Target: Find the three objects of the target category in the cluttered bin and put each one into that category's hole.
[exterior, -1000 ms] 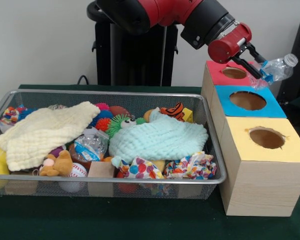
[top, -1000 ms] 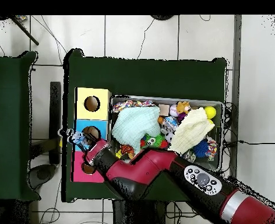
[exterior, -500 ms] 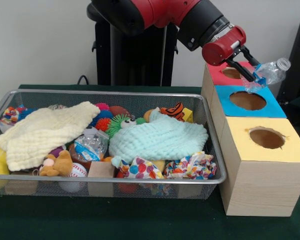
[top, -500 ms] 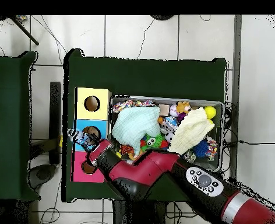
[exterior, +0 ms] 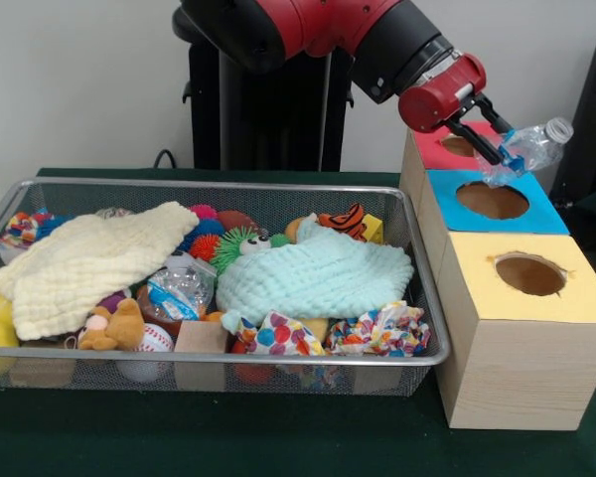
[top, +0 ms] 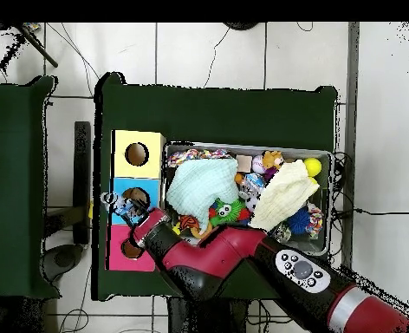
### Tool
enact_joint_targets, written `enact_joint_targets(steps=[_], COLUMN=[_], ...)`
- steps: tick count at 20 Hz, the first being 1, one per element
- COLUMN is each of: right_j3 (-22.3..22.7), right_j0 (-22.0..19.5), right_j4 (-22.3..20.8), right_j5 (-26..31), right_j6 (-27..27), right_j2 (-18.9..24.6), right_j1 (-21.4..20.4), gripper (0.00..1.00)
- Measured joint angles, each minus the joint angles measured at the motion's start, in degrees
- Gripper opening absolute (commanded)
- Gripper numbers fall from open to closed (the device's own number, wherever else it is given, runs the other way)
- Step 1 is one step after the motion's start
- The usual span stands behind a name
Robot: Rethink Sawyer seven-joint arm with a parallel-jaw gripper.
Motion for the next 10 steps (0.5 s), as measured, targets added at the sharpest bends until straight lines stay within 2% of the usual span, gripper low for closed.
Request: enact_joint_targets(steps=[10], right_j3=[0.0], right_j0=[1.3], right_j4=[0.0], right_j5=[0.0], right_j6=[0.0], right_j2=[-1.9], right_j1=[0.0], gripper=[0.00])
